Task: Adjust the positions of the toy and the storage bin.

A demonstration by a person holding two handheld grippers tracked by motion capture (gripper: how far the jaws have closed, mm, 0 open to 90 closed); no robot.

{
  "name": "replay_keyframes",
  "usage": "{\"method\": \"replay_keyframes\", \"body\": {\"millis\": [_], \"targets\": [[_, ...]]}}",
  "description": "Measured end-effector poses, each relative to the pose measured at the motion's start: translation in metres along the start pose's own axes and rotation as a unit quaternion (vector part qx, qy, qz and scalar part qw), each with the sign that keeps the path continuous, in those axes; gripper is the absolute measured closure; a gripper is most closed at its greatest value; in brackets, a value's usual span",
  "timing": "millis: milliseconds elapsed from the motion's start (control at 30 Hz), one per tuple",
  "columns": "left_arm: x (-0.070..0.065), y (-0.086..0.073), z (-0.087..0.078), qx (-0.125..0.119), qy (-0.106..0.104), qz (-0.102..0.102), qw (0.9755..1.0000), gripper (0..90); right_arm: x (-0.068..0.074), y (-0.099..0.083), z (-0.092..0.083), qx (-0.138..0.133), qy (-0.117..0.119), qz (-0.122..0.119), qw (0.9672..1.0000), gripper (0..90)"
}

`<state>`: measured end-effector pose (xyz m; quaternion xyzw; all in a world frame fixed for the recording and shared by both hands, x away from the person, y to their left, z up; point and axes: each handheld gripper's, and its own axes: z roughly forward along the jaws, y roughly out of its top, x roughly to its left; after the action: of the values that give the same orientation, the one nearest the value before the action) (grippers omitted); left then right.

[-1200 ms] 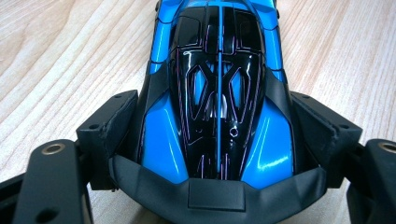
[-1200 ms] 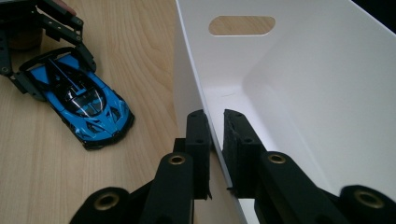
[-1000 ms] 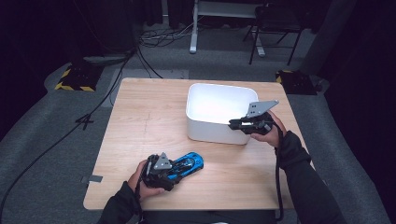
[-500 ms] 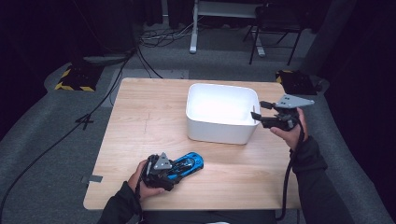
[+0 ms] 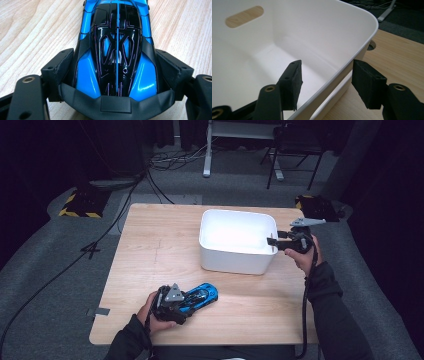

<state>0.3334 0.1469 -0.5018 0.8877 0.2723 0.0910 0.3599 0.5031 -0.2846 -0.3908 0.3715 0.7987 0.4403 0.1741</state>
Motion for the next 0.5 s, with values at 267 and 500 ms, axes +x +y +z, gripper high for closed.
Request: {"method": "replay_keyframes", "body": {"millis": [267, 500], "targets": [[0.0, 0.0, 0.0, 0.0, 0.001, 0.001, 1.0, 23.2, -0.005, 0.005, 0.015, -0.01, 0.006, 0.009, 0.9999, 43.3], [0.0, 0.0, 0.0, 0.0, 0.0, 0.0, 1.0, 23.1, 0.001, 0.005, -0.012, -0.03, -0.038, -0.009, 0.9988, 33.8]]}}
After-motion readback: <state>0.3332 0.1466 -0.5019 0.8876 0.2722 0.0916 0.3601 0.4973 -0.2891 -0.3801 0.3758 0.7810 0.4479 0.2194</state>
